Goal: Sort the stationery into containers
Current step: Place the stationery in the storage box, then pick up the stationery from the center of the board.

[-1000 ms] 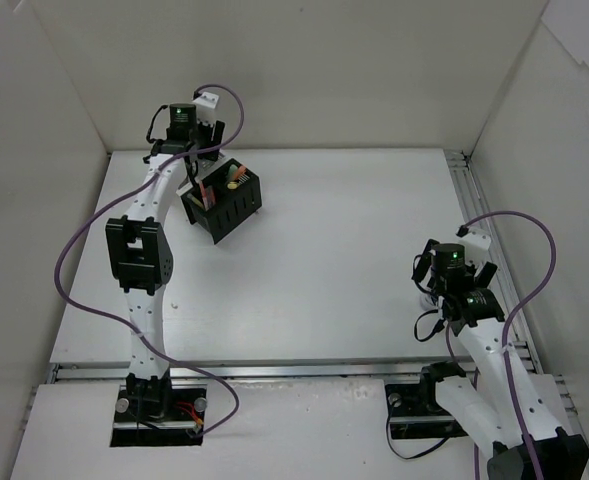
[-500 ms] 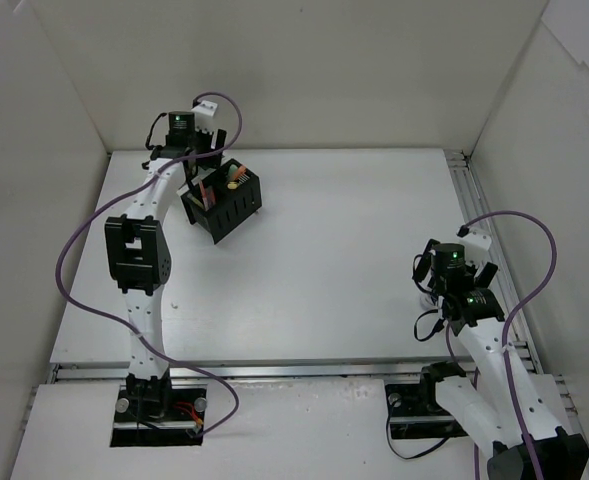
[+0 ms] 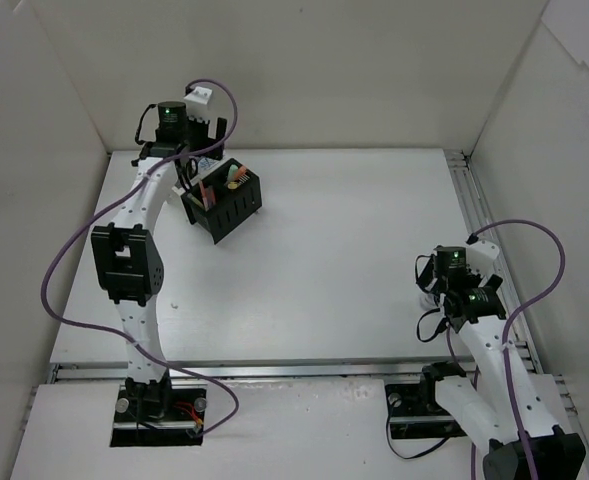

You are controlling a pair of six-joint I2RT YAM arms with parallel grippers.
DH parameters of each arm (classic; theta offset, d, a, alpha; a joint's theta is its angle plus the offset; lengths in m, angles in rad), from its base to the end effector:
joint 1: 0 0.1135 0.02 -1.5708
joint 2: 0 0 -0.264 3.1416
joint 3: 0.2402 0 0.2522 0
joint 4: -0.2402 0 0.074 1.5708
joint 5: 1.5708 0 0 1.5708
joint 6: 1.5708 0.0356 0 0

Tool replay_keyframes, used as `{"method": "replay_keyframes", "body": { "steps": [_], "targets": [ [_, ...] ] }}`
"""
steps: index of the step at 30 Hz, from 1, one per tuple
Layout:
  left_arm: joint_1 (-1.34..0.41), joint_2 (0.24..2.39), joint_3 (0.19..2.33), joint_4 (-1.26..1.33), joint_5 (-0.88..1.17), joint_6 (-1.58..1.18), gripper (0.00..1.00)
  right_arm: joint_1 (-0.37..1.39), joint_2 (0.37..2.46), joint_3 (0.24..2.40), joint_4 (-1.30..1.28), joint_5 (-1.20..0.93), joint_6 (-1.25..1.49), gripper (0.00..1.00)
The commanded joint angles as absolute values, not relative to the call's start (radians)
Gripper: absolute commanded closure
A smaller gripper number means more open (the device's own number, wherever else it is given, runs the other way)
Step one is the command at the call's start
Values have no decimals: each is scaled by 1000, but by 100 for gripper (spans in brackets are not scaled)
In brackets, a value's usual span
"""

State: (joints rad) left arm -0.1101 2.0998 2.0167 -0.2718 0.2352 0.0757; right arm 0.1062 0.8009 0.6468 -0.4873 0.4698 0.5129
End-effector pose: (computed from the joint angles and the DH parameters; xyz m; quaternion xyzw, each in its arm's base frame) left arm 0.5002 -0.0636 0.3431 0.1424 0.8054 -0.1061 0.5655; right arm 0.1730 0.0022 0.2615 0.2777 0.8304 -0.0654 0.4785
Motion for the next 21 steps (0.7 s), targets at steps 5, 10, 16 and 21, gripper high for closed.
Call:
{"method": "replay_keyframes", "body": {
  "steps": [5, 10, 16, 21],
  "targets": [
    [-162, 1812, 1965, -201, 342, -50, 0, 37, 951, 692, -649, 430, 660, 2],
    [-204, 1570, 1516, 44, 382, -219, 0, 18, 1002, 699, -670, 342, 689, 2],
    [-310, 1425, 1261, 88, 308, -279, 0, 14, 1080, 749, -526, 287, 560, 2],
    [-385, 1408, 1210, -23, 220, -230, 1, 14, 1214, 765, -445, 299, 515, 4]
  ]
}}
